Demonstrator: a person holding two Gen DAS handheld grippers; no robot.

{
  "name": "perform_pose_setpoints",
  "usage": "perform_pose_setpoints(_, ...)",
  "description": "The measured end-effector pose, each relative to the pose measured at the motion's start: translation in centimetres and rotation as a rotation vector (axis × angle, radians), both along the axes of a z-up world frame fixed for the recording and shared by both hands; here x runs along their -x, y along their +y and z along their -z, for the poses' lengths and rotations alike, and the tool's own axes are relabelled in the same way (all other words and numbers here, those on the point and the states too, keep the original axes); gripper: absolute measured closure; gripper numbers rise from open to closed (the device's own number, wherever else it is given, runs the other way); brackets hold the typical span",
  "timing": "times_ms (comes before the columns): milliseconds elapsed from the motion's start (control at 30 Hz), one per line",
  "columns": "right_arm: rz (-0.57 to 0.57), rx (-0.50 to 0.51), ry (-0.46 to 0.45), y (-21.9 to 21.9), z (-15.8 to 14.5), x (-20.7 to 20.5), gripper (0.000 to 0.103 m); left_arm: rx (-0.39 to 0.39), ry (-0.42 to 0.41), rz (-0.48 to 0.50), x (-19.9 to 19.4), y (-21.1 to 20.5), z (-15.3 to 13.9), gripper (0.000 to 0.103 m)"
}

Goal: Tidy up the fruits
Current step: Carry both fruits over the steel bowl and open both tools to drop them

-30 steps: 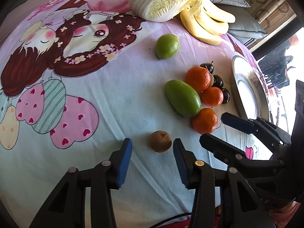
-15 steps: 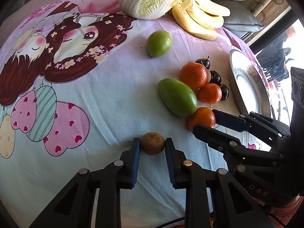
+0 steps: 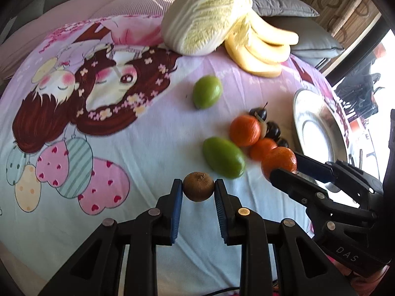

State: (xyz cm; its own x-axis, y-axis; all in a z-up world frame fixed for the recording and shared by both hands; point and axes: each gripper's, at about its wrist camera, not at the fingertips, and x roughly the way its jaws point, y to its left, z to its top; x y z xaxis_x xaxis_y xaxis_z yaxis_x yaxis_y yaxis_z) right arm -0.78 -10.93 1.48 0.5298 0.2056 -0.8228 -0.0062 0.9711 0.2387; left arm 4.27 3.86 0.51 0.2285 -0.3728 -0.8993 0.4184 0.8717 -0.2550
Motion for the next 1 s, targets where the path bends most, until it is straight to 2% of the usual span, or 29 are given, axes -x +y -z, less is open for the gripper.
perform_pose_setpoints(200, 0.129, 0.007, -0.021, -3.6, -1.9, -0.5, 0.064, 0.022, -0.059, -0.06, -1.4, -2.2, -2.9, 0.076)
perform_pose_setpoints(500, 0.312, 0.015, -0.036, -9.5, -2.8, -0.4, 0.063, 0.056, -0.09, -0.023, -1.6, -8.5, -5.6, 0.076)
perform_pose_setpoints(700, 0.431, 0.022, -0.011, -14.0, -2.0, 1.2, 0.064, 0.058, -0.087, 0.033, -0.9, -13.2, -5.8, 0.076)
perform_pose_setpoints(1000, 0.584, 0.045, 0.029, -19.6, -1.3, 4.2, 0.063, 0.039, -0.048, 0.137, 0.6, -19.7, -4.0, 0.076)
